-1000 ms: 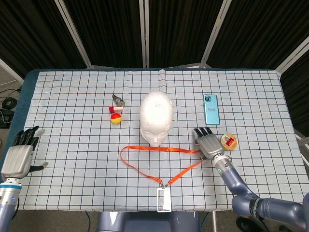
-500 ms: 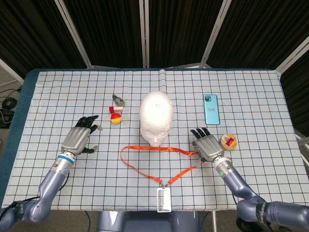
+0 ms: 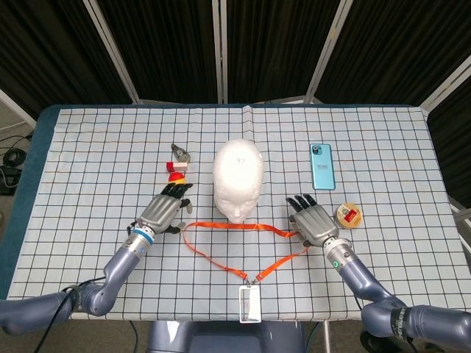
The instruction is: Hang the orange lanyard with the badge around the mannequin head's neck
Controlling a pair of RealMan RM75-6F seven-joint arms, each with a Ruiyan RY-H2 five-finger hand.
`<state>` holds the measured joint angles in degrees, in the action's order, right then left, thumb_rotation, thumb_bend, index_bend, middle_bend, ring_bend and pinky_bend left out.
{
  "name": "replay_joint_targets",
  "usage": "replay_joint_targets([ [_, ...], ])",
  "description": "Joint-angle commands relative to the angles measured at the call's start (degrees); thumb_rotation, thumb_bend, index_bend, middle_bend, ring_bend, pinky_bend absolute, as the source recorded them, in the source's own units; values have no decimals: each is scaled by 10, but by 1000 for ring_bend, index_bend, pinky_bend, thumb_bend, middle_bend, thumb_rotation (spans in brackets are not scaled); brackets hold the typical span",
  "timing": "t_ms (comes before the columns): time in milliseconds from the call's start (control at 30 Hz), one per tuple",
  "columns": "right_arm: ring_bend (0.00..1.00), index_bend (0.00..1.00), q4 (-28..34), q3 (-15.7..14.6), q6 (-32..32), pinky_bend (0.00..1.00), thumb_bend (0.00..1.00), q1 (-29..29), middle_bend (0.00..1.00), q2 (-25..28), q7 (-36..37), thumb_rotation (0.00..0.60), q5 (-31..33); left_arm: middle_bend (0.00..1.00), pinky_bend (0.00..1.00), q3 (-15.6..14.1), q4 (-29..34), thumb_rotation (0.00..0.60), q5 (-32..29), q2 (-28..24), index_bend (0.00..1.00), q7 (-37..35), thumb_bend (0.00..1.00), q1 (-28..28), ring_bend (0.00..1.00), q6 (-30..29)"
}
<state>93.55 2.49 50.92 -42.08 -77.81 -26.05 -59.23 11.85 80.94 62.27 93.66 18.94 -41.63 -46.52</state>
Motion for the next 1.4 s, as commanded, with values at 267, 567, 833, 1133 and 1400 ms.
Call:
replay_joint_targets([
  [267, 0, 707, -7, -4, -3, 0, 462, 1, 62, -3, 8, 600, -15, 0, 0, -13, -47, 600, 10, 36, 433, -44, 416, -26, 0, 33],
  [567, 0, 708, -11, -4, -5, 0, 463, 2, 62, -3, 16, 600, -24, 0, 0, -17, -76, 600, -11, 58, 434, -39, 449, -38, 0, 38],
  [833, 0, 708, -18, -3, -7, 0, 463, 4, 62, -4, 23, 600, -30, 0, 0, -20, -87, 600, -25, 67, 476, -40, 451, -43, 0, 37],
  [1133, 0, 712, -21, -3, -8, 0, 463, 6, 62, -3, 29, 600, -37, 0, 0, -23, -86, 600, -31, 68, 579, -42, 479, -44, 0, 33],
  [1400, 0, 717, -18, -4, -5, 0, 463, 10, 63, -1, 32, 600, -45, 0, 0, -25, -79, 600, -34, 65, 668, -47, 482, -43, 0, 30],
])
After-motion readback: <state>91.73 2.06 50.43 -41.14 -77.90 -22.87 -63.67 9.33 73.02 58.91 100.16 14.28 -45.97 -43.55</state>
